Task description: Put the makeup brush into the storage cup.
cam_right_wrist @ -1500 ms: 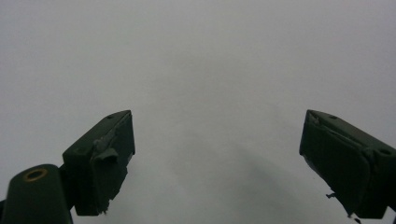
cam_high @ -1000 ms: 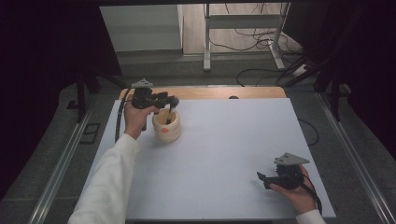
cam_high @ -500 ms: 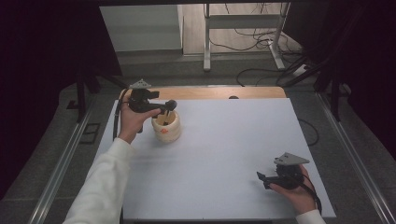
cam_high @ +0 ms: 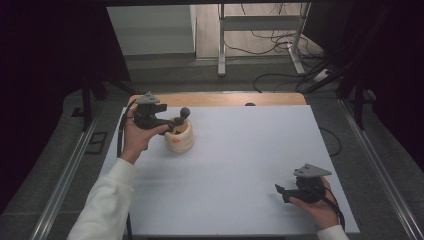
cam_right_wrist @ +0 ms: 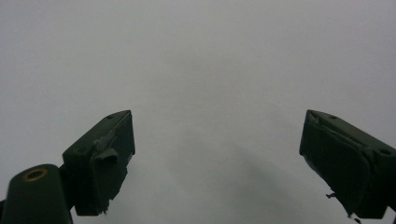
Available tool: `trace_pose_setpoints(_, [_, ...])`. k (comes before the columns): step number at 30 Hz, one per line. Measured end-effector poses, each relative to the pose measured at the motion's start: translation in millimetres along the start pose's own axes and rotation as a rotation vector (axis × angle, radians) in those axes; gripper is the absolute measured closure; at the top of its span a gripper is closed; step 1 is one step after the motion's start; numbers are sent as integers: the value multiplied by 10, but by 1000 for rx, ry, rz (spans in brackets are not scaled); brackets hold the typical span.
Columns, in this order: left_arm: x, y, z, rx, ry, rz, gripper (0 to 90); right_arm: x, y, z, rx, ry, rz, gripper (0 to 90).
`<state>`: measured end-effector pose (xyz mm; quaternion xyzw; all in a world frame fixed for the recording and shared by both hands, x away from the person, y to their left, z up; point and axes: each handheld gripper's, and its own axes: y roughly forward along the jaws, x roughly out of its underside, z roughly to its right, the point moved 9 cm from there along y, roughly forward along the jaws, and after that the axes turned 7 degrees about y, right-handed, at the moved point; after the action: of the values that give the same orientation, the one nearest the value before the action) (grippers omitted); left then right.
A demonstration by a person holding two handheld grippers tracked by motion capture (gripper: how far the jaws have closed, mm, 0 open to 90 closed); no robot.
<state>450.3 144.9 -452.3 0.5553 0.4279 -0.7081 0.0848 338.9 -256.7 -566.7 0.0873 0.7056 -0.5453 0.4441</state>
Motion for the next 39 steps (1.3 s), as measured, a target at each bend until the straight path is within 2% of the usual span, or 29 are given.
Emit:
trace_pose_setpoints(10, [147, -110, 66, 10, -11, -16, 76, -46, 42, -26, -13, -12, 2, 108])
trace_pose_setpoints(16, [184, -271, 168, 13, 12, 13, 80, -57, 54, -43, -15, -20, -2, 108])
trace_pose_setpoints(19, [194, -333, 211, 20, 9, 31, 82, -79, 54, -48, -16, -18, 4, 108])
trace_pose_setpoints(24, [261, -442, 351, 33, 29, 39, 84, -86, 61, -66, -21, -23, 3, 108])
trace_pose_setpoints(29, [377, -519, 472, 53, 25, 44, 85, -87, 53, -49, -18, -21, 9, 107])
trace_pose_setpoints(39, [686, -621, 614, 58, 25, 58, 92, -108, 46, -35, -19, -20, 22, 106])
